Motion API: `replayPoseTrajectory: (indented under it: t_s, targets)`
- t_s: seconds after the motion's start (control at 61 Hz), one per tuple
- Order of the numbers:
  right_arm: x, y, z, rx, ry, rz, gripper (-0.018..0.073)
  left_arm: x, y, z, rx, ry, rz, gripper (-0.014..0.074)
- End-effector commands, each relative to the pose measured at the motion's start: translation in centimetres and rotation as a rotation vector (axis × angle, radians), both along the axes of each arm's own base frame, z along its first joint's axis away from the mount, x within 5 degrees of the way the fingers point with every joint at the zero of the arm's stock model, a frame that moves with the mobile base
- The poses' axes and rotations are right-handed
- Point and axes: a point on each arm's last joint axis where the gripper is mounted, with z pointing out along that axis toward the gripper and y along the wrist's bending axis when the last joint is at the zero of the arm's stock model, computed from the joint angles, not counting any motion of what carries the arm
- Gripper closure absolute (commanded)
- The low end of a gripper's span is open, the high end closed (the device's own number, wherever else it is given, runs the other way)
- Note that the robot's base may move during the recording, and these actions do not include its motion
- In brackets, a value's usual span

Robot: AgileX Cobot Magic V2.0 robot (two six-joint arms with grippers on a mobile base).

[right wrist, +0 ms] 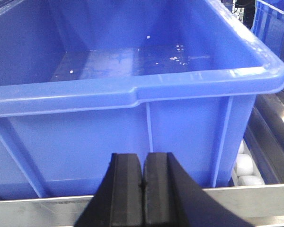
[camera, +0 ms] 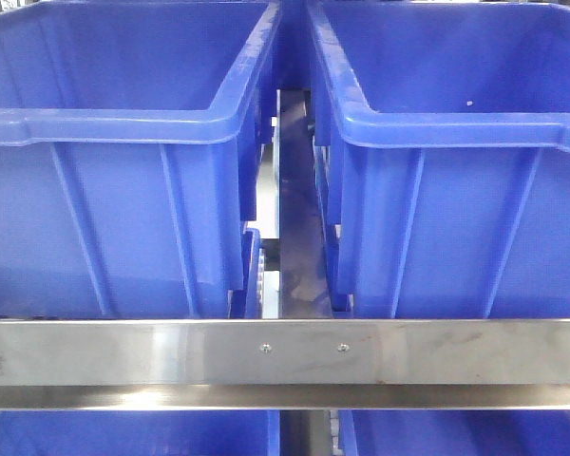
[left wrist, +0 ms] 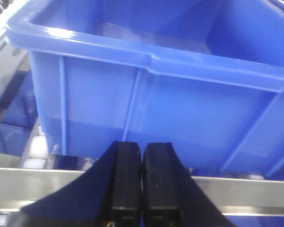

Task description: Sort and place red and blue blocks on shelf

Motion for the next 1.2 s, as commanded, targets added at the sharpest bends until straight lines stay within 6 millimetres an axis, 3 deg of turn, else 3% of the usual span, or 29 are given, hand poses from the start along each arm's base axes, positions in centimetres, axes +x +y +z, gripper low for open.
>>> replayPoseTrajectory:
  t_s: [0.0,0.197,0.393,1.18]
  targets:
    - [-0.23,0.01,1.6,-0.012,-0.124,-0.001,0.0512,0.05,-0.16,-0.45,-0.03,-0.066,-0.017,0.0463]
    - [-0.23,0.01,1.6,-0.012,-0.124,-0.001,0.0512,0.06,-0.19,-0.21,-0.025,-0.094,-0.021,0.0463]
    - [-0.23,0.01,1.6,-0.012,-0.124,-0.001,0.0512,0.05,-0.27,0.45,0.091,-0.191,-0.039,0.0463]
    - [-0.23,0.01,1.6,-0.012,-0.124,-0.001,0.0512,0.05,-0.29,0.5,0.042,-0.187,-0.038,0.0463]
